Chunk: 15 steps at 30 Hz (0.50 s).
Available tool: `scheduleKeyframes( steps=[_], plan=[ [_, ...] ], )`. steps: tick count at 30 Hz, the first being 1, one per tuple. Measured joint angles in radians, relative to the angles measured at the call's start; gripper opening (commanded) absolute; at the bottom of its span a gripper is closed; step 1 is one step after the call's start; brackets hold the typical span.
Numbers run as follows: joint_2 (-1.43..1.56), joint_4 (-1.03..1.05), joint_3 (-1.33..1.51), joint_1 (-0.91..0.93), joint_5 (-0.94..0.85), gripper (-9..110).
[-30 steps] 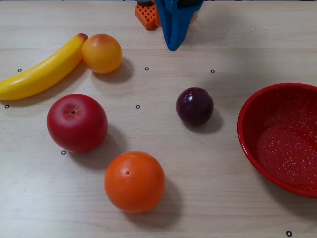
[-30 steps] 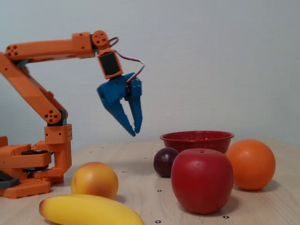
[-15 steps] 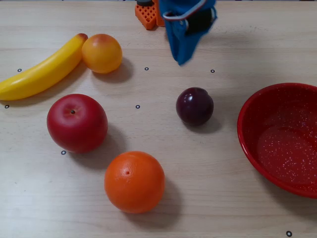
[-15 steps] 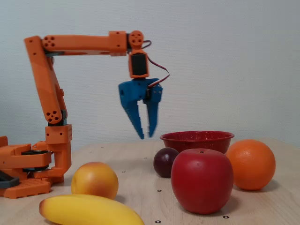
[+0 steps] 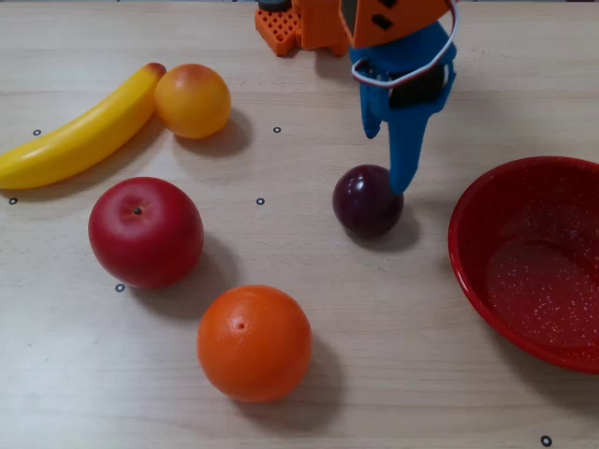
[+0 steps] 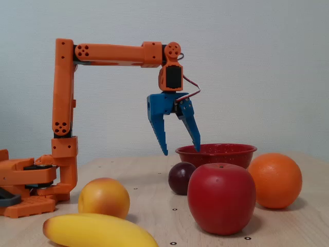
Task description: Put plum in the red bowl.
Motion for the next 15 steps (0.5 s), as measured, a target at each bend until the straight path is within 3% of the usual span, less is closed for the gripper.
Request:
scheduleKeyframes(
  steps=[15],
  plan=[
    [-0.057, 0.067, 0.0, 0.018, -0.02, 44]
  ],
)
